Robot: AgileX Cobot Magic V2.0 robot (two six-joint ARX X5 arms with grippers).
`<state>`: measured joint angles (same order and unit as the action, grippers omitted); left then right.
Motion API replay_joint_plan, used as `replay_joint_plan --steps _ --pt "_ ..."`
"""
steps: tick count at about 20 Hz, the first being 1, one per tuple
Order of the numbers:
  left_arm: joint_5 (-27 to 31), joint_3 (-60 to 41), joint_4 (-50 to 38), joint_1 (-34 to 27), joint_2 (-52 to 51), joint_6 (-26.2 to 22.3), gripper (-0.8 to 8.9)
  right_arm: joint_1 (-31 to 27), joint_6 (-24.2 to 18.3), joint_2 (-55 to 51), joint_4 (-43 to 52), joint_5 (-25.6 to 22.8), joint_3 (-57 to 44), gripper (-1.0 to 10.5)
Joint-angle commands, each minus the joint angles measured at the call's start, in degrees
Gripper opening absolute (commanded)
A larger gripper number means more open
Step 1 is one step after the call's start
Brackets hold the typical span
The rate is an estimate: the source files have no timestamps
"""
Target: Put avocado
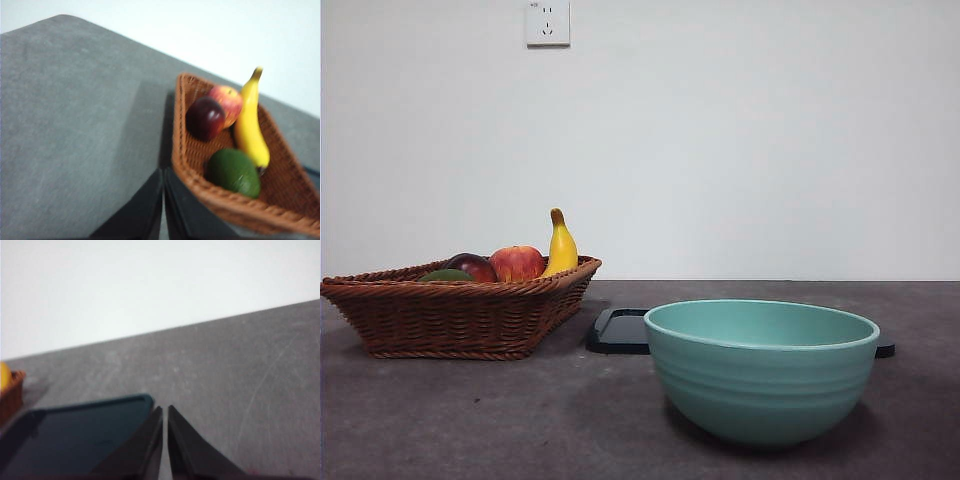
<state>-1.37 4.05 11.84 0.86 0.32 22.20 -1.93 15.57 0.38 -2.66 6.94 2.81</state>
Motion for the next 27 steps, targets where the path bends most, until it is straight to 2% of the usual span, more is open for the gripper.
replay_joint_plan --steps 1,8,10,17,22,27 --pt "0.1 3.5 -0.2 -0.2 0.2 1.5 0.09 0.0 2.6 0.0 0.9 0.7 2.9 0.1" --pt "-0.2 12.8 6.7 -0.1 5.4 1.4 0.09 0.0 3.5 4.4 -4.8 2.5 12.0 0.1" --pt "-1.2 15.6 8.2 -0.1 7.6 1.2 0.09 0.0 2.8 6.6 -8.1 4.8 15.1 0.1" --pt "-7.2 27.1 17.6 -0.1 17.1 -5.9 0.09 0.0 -4.9 18.3 -25.0 13.6 29.0 0.1" --pt "-15.1 33.5 24.3 -0.1 23.7 -12.1 0.09 0.7 -10.6 26.6 -36.5 18.5 38.6 0.1" --pt "-22.8 38.0 30.8 0.1 29.8 -15.5 0.09 4.1 -15.1 33.8 -46.3 19.2 47.3 0.1"
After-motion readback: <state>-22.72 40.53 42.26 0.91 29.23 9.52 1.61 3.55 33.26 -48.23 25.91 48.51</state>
